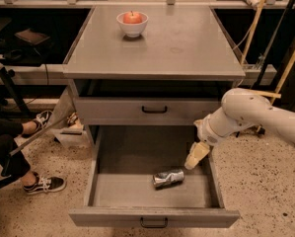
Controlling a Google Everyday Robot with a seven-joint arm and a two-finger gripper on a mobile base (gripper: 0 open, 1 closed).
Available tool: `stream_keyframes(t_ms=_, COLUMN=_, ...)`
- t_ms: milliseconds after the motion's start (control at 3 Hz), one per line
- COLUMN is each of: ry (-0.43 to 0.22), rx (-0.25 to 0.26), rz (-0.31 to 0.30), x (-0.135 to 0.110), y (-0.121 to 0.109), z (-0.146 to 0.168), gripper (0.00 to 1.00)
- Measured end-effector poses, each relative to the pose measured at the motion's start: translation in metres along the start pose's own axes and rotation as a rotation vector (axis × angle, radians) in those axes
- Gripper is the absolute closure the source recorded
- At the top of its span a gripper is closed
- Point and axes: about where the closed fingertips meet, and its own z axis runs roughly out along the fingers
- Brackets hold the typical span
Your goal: Pick redbull can from middle drawer and place on counter
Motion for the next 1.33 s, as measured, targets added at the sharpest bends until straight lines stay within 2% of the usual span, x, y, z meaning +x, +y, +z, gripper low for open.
stream_keyframes(t_ms=333, ry=-0.002, rx=-0.034, rz=0.013, x=-0.003, y=-0.001, z=0.031, gripper=0.0)
stream_keyframes(t_ms=667, ry=0.002, rx=-0.072, rz=0.046, x=-0.011, y=-0.014, z=0.09, gripper=0.0)
stream_keyframes(t_ms=1000, ry=-0.029, rx=-0.095, rz=0.085, x=-0.01, y=-0.018, z=0.145, gripper=0.0)
stream_keyframes(t_ms=1333, ry=-0.052, rx=-0.041, rz=0.146, x=0.008, y=-0.017, z=0.174, gripper=0.0)
